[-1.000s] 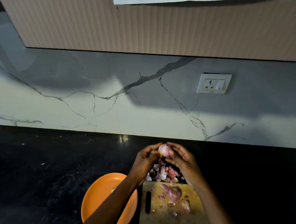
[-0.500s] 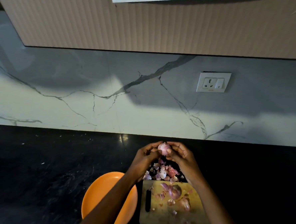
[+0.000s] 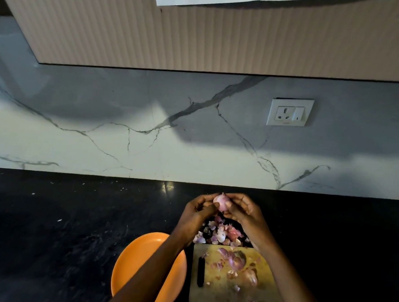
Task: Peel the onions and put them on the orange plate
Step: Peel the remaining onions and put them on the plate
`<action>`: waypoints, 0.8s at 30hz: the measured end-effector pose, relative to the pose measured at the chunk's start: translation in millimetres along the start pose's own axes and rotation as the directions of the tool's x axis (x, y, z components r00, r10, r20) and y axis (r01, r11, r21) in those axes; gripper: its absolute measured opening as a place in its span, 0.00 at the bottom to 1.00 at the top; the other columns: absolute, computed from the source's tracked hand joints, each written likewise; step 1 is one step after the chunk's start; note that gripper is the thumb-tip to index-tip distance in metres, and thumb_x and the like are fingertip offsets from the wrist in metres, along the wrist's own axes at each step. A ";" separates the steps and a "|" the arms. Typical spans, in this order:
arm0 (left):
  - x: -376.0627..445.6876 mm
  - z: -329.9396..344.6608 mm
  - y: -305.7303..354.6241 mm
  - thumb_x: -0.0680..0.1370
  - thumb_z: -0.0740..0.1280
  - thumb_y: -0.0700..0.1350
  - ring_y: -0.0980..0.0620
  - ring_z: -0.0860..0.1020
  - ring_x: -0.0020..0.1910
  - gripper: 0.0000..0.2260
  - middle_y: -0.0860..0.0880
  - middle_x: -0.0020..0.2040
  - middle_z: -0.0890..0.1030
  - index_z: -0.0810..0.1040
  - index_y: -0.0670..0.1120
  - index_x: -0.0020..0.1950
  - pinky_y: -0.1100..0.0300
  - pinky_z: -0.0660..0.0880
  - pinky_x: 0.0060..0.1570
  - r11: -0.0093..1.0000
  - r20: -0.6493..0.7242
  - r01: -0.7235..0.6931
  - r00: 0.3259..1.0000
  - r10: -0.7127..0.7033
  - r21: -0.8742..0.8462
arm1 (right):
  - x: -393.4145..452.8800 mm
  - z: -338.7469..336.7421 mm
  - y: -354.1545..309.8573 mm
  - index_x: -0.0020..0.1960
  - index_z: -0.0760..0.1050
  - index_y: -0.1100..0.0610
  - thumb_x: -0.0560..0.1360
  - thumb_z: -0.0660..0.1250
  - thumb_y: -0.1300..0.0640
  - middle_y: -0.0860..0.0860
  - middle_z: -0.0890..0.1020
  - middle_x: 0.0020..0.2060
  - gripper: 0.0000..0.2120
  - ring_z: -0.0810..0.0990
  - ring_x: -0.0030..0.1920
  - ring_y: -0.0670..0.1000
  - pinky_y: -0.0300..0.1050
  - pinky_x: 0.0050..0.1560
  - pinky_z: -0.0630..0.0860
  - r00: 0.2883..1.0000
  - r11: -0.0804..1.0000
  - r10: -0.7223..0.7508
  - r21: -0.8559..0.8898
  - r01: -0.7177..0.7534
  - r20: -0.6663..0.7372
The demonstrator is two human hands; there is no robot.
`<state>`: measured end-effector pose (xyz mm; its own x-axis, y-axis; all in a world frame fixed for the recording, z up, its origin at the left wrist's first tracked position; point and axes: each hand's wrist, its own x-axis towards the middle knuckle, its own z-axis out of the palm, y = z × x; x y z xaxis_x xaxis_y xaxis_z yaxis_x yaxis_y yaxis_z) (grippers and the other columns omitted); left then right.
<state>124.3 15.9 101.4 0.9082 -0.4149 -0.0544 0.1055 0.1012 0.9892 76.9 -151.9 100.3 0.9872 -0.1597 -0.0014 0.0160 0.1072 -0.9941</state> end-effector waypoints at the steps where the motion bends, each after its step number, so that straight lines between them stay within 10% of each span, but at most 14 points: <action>1: 0.0 -0.2 -0.3 0.79 0.69 0.39 0.44 0.82 0.59 0.14 0.43 0.57 0.84 0.79 0.43 0.65 0.53 0.79 0.60 1.000 0.000 -0.002 1.000 0.002 0.002 | 0.0 0.4 -0.2 0.61 0.78 0.58 0.74 0.71 0.51 0.54 0.85 0.55 0.19 0.85 0.55 0.55 0.48 0.55 0.81 1.000 1.000 0.000 -0.001 0.000 0.002; 24: -6.8 -2.5 -6.9 0.78 0.71 0.39 0.46 0.82 0.60 0.16 0.44 0.58 0.84 0.79 0.42 0.66 0.52 0.78 0.61 0.999 -0.028 -0.005 1.000 0.005 -0.032 | -4.6 7.5 4.5 0.63 0.77 0.57 0.74 0.72 0.52 0.53 0.84 0.57 0.19 0.84 0.57 0.51 0.44 0.53 0.81 1.000 1.000 -0.012 -0.008 0.012 0.002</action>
<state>118.5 20.3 94.6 0.9196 -0.3891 -0.0536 0.1135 0.1324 0.9847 73.6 -143.3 96.7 0.9872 -0.1589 0.0110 0.0268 0.0976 -0.9949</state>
